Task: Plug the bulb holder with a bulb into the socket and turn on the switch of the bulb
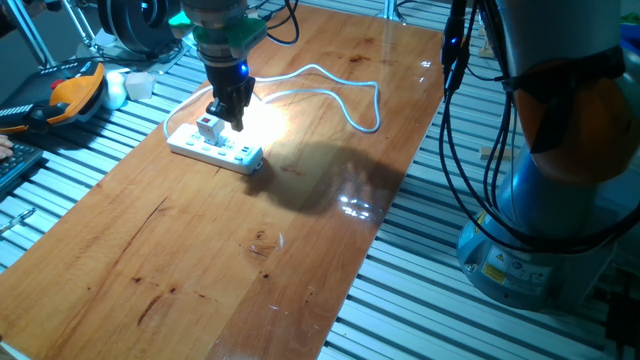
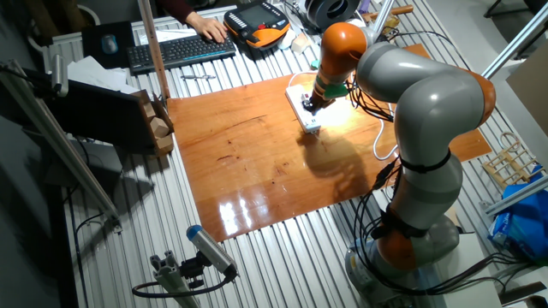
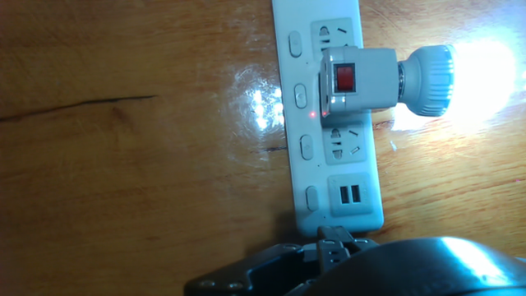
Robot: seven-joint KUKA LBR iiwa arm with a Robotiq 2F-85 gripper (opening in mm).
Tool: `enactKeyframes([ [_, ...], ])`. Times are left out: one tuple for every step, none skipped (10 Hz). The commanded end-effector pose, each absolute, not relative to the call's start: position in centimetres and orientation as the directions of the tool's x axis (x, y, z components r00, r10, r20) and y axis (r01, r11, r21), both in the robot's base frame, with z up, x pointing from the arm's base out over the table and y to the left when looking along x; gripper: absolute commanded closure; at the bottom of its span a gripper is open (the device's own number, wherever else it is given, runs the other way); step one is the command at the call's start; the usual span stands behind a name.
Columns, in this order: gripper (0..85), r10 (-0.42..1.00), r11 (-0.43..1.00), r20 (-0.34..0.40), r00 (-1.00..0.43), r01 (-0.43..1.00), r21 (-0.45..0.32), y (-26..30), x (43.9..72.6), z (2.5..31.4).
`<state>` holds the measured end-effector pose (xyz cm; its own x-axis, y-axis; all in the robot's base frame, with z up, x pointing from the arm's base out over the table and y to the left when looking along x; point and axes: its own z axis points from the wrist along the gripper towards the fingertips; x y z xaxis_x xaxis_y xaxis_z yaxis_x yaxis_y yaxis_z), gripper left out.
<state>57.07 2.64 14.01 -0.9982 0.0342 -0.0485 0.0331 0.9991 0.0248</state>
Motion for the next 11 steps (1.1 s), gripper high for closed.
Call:
enactKeyframes([
  [85.0,0.034,0.999,-0.049,-0.998,0.033,0.025,2.64,57.07,14.01],
  [85.0,0.034,0.999,-0.049,-0.998,0.033,0.025,2.64,57.09,13.98],
  [85.0,0.034,0.999,-0.049,-0.998,0.033,0.026,2.63,57.1,13.96],
  [85.0,0.034,0.999,-0.049,-0.998,0.033,0.026,2.63,57.08,13.94],
  [85.0,0.036,0.999,-0.05,-0.998,0.035,0.026,2.63,57.09,13.91],
  [85.0,0.036,0.999,-0.05,-0.998,0.035,0.026,2.64,57.14,13.87],
  [85.0,0.036,0.999,-0.05,-0.998,0.035,0.026,2.63,57.16,13.84],
  [85.0,0.036,0.999,-0.05,-0.998,0.035,0.026,2.63,57.16,13.83],
  [85.0,0.036,0.999,-0.049,-0.998,0.035,0.026,2.63,57.17,13.82],
  [85.0,0.036,0.999,-0.05,-0.998,0.035,0.026,2.63,57.21,13.77],
  [85.0,0.036,0.999,-0.052,-0.998,0.035,0.025,2.58,57.25,13.68],
])
